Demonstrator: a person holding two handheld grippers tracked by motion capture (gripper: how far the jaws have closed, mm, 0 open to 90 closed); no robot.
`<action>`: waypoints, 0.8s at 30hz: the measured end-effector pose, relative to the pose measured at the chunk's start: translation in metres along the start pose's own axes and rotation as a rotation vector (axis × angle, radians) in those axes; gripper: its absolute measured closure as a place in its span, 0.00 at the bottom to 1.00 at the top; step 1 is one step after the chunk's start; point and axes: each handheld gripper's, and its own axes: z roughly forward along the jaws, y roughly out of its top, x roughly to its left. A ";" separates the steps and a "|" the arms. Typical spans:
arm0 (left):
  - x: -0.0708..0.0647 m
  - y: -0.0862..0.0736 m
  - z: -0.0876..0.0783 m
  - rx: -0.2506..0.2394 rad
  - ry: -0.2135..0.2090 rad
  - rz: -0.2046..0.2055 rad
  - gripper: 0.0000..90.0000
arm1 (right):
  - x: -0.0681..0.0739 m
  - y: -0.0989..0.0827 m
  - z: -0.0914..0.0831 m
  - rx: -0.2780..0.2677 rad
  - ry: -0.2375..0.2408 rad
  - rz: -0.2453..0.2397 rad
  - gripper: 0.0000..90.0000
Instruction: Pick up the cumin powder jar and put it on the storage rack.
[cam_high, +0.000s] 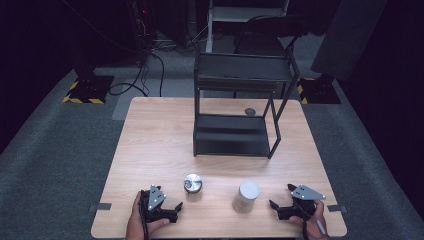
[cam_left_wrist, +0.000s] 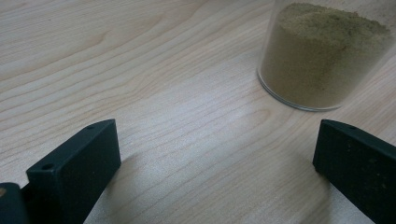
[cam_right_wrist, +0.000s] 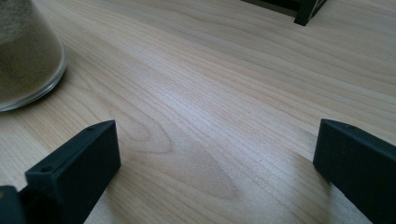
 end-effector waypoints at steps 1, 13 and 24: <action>0.000 0.000 0.000 0.000 0.000 0.000 0.01 | 0.000 0.000 0.000 0.000 0.000 0.000 0.00; -0.001 0.000 0.001 -0.001 0.003 -0.003 0.01 | 0.001 0.000 0.000 0.000 -0.003 0.001 0.00; -0.029 0.001 -0.001 -0.038 0.103 -0.056 0.01 | 0.001 0.000 0.000 0.000 -0.003 0.002 0.00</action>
